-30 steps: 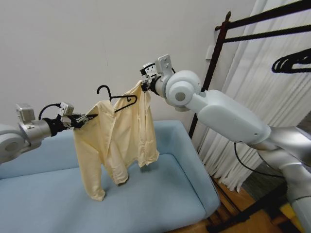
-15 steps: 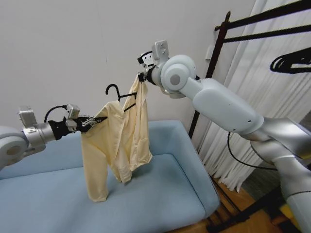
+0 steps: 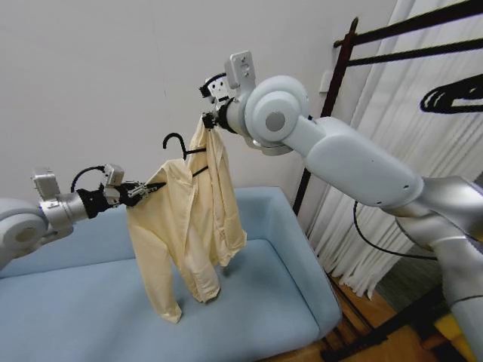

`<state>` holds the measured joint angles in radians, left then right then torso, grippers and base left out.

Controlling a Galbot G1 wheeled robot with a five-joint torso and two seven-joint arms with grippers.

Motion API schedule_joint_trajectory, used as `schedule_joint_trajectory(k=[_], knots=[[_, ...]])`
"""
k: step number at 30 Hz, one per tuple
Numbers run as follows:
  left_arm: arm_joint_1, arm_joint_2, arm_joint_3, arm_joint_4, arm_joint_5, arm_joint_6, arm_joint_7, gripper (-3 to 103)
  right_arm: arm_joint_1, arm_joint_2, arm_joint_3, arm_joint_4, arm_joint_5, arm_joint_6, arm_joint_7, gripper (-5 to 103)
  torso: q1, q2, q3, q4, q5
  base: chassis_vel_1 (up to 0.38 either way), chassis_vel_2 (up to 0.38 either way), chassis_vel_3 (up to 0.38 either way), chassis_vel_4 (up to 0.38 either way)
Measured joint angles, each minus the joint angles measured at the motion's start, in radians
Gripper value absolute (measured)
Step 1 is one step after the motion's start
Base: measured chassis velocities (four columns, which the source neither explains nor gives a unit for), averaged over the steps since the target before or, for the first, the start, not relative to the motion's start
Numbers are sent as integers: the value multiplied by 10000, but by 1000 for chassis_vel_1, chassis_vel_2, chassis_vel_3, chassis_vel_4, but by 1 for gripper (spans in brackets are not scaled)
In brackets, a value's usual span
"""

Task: Pick up the clothes from the sofa and hang them on the clothes hanger.

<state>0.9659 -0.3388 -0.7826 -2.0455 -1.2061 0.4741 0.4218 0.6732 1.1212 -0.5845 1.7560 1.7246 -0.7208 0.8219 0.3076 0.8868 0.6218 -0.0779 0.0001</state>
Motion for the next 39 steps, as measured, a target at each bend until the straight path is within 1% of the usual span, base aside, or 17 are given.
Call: schedule_joint_trajectory(k=[7, 10, 11, 14, 15, 19, 22, 26, 33, 39], knots=[[-31, -182, 156, -55, 60, 45, -277, 2, 430, 131, 225, -216, 375, 17, 169, 0, 0, 0, 0, 0, -1, 0, 0, 0, 0], [-136, -295, 271, -93, 41, 46, -615, 2, 563, 36, 238, 101, 922, 24, 453, 0, 0, 1, 0, 0, -1, 0, 0, 0, 0], [-136, -295, 271, -93, 41, 46, -615, 2, 563, 36, 238, 101, 922, 24, 453, 0, 0, 1, 0, 0, -1, 0, 0, 0, 0], [-276, -367, 365, -118, -69, -48, -942, 2, 473, 11, 194, 553, 1471, 106, 908, 0, -1, 1, -1, -2, -2, 0, 0, 0, 0], [-276, -367, 365, -118, -69, -48, -942, 2, 473, 11, 194, 553, 1471, 106, 908, 0, -1, 1, -1, -2, -2, 0, 0, 0, 0], [-415, -420, 375, -193, -370, -164, -1413, 2, 97, -15, 131, 723, 1555, 185, 1099, 0, 0, 0, 0, 1, -2, 0, 0, 0, 0], [-475, -431, 324, -169, -456, -194, -1470, 2, -108, -87, 126, 770, 1556, 212, 1137, 0, 0, 0, 0, 0, -1, 0, 0, 0, 0], [-528, -362, 140, -45, -646, -243, -1564, 2, -674, -402, 231, 1180, 1572, 366, 1317, 0, 1, 0, 1, 0, 1, 0, 0, 0, 0], [-787, -366, 255, 168, -730, -308, -1749, 2, -879, -633, 492, 1999, 1790, 491, 1409, 0, 0, 1, 0, -1, 0, 0, 0, 0, 0], [-775, -355, 287, 236, -732, -308, -1783, 2, -744, -647, 727, 1720, 1705, 498, 1205, 0, 0, 0, 0, -1, -1, 0, 0, 0, 0]])
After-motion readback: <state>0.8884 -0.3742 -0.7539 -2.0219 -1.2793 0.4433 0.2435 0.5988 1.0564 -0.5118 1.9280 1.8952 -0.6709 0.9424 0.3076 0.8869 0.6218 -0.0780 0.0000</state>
